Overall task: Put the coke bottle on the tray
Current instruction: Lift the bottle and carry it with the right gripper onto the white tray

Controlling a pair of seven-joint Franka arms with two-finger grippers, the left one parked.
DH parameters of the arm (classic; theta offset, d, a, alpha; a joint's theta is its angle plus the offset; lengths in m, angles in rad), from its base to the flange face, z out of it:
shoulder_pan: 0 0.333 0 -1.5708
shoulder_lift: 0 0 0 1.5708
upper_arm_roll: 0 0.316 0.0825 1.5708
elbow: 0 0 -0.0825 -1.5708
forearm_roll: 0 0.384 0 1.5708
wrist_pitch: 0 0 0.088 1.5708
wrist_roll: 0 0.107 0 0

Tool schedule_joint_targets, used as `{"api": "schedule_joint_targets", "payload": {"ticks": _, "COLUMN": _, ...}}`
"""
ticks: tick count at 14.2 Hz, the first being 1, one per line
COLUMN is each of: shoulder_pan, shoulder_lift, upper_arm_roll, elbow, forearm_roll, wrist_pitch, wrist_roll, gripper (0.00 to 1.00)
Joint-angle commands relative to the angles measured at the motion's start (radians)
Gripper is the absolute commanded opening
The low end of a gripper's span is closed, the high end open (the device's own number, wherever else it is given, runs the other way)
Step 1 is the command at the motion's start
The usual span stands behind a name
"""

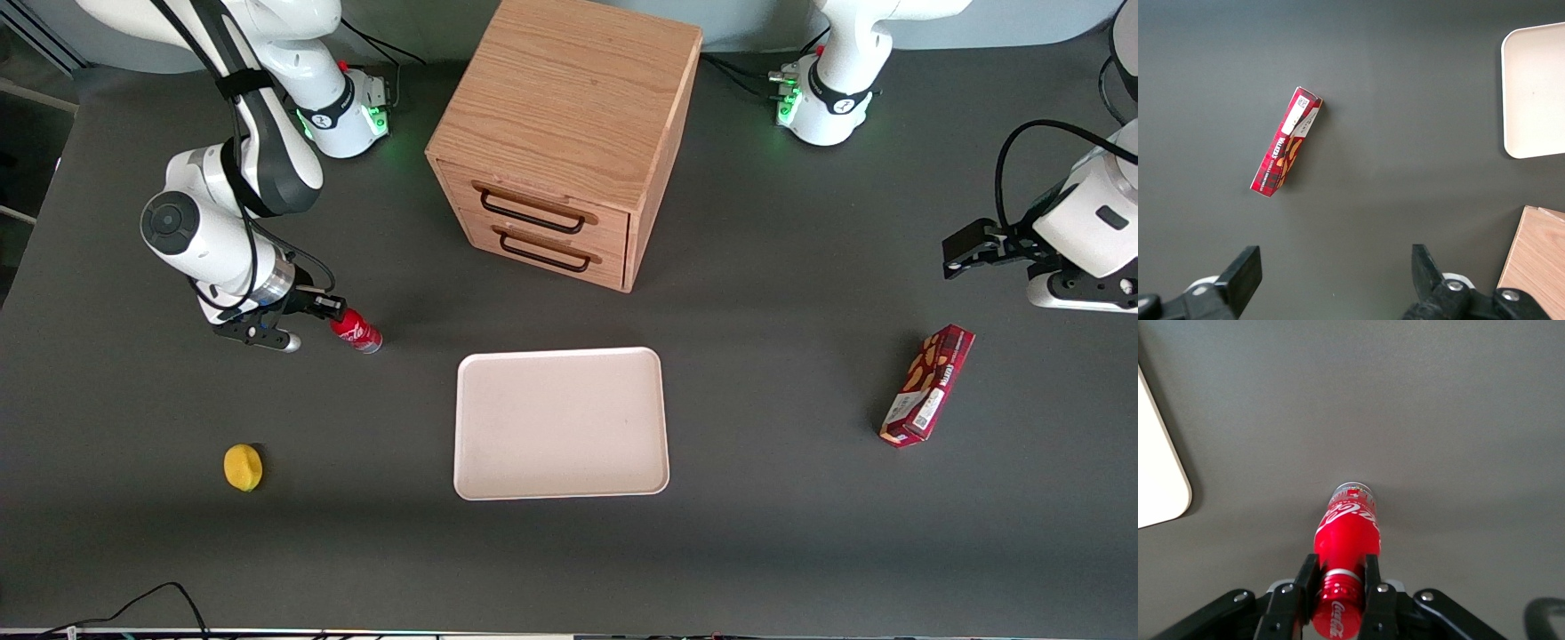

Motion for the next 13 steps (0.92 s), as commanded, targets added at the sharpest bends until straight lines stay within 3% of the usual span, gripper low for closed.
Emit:
{"api": "schedule_joint_targets", "payload": {"ticks": 1, "shoulder_pan": 0.003, "shoulder_lift": -0.043, "upper_arm_roll": -0.002, "elbow": 0.164, "forearm_roll": -0.05, "wrist_pitch": -0.234, "wrist_roll": 0.016, "gripper": 0.0}}
{"api": "schedule_joint_targets", "payload": {"ticks": 4, "shoulder_pan": 0.003, "shoulder_lift": -0.02, "upper_arm_roll": -0.01, "elbow": 0.457, "forearm_roll": -0.057, "wrist_pitch": -0.528, "wrist_roll": 0.01, "gripper": 0.0}}
{"api": "schedule_joint_targets", "payload": {"ticks": 6, "shoulder_pan": 0.003, "shoulder_lift": 0.026, "upper_arm_roll": -0.005, "elbow": 0.636, "forearm_roll": -0.055, "wrist_pitch": -0.634, "wrist_roll": 0.012, "gripper": 0.0}}
{"api": "schedule_joint_targets", "payload": {"ticks": 9, "shoulder_pan": 0.048, "shoulder_lift": 0.248, "upper_arm_roll": 0.001, "elbow": 1.029, "forearm_roll": -0.052, "wrist_pitch": -0.854, "wrist_roll": 0.094, "gripper": 0.0}}
{"api": "schedule_joint_targets", "payload": {"ticks": 11, "shoulder_pan": 0.072, "shoulder_lift": 0.403, "upper_arm_roll": 0.04, "elbow": 1.236, "forearm_roll": -0.048, "wrist_pitch": -0.905, "wrist_roll": 0.215, "gripper": 0.0}}
{"api": "schedule_joint_targets", "payload": {"ticks": 13, "shoulder_pan": 0.092, "shoulder_lift": 0.535, "upper_arm_roll": 0.103, "elbow": 1.339, "forearm_roll": -0.057, "wrist_pitch": -0.867, "wrist_roll": 0.384, "gripper": 0.0}}
